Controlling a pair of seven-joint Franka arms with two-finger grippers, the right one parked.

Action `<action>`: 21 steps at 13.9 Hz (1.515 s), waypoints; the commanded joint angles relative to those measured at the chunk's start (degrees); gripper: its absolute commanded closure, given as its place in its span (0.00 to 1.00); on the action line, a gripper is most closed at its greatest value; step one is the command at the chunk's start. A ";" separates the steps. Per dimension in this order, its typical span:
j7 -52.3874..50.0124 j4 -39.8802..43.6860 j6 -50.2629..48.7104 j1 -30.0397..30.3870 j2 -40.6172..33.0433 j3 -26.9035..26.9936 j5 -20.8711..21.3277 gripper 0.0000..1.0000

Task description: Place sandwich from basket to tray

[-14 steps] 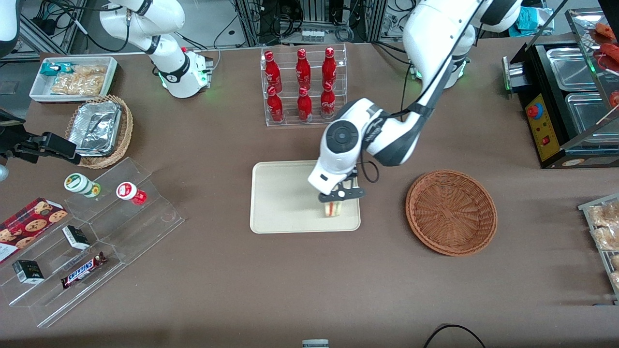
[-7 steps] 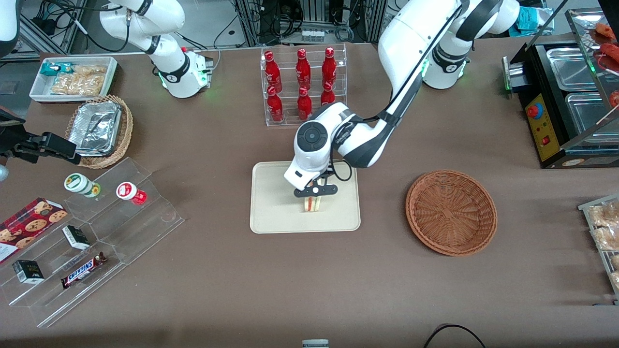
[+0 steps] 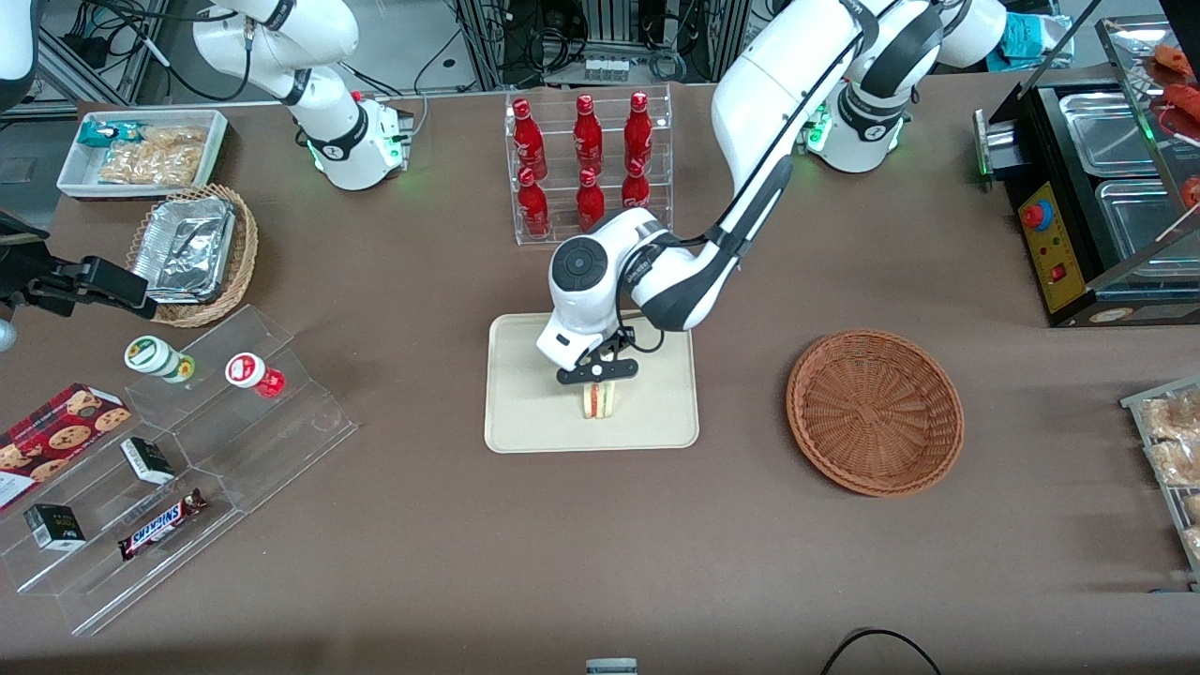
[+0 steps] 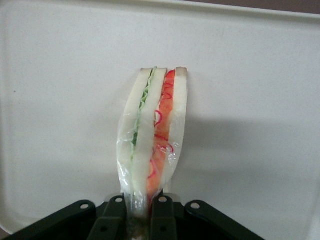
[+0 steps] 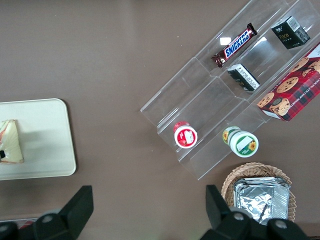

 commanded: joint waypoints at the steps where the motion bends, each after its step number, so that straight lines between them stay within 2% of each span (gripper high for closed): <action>1: -2.67 1.67 -0.28 -0.62 -0.09 0.83 -0.19 0.01; 3: -4.09 1.33 -1.68 -0.80 -3.33 0.91 -0.20 0.00; 7: -3.56 1.06 -14.30 1.66 -12.20 1.53 0.41 0.00; 10: -3.21 0.36 -24.95 7.36 -16.87 1.62 0.15 0.00; 12: -2.77 -2.44 -24.72 11.40 -18.98 1.53 0.15 0.00; 19: 14.78 -15.36 -23.48 23.18 -29.78 1.44 -1.86 0.00; 21: 19.62 -17.92 -23.57 25.65 -32.95 1.53 -3.88 0.00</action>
